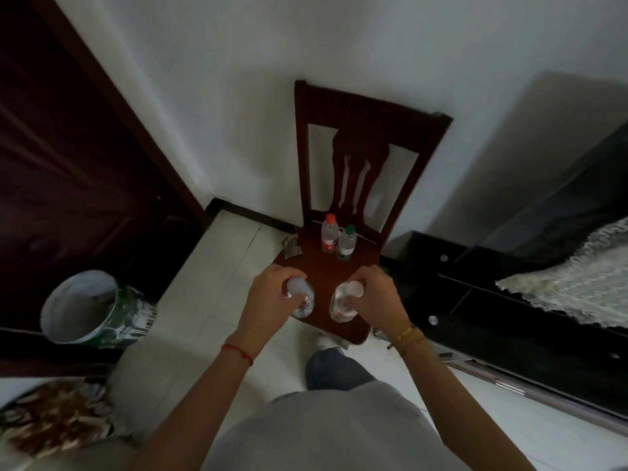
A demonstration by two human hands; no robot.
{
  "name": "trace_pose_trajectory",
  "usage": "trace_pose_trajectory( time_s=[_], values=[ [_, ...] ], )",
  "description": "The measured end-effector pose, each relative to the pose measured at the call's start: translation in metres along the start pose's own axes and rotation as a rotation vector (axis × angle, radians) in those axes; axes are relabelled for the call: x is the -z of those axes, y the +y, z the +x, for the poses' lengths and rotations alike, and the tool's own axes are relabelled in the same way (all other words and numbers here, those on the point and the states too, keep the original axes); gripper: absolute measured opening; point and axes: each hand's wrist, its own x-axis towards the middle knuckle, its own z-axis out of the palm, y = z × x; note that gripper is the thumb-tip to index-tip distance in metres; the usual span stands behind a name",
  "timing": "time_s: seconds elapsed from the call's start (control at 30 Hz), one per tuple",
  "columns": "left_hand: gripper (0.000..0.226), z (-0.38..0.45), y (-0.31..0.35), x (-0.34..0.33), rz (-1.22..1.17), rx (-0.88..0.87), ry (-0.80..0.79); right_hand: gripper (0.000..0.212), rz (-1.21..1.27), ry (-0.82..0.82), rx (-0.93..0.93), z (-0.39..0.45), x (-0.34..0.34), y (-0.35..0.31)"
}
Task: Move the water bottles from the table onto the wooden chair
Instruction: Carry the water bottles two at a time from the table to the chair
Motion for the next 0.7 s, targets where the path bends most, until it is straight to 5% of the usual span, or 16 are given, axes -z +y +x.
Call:
trace_pose_trajectory(
  time_s=[0.7],
  values=[
    [0.027,0.230,-0.060,-0.057,0.072,0.009,-0.406,0.027,0.111,-0.019,-0.346,0.187,-0.040,0.015]
  ],
)
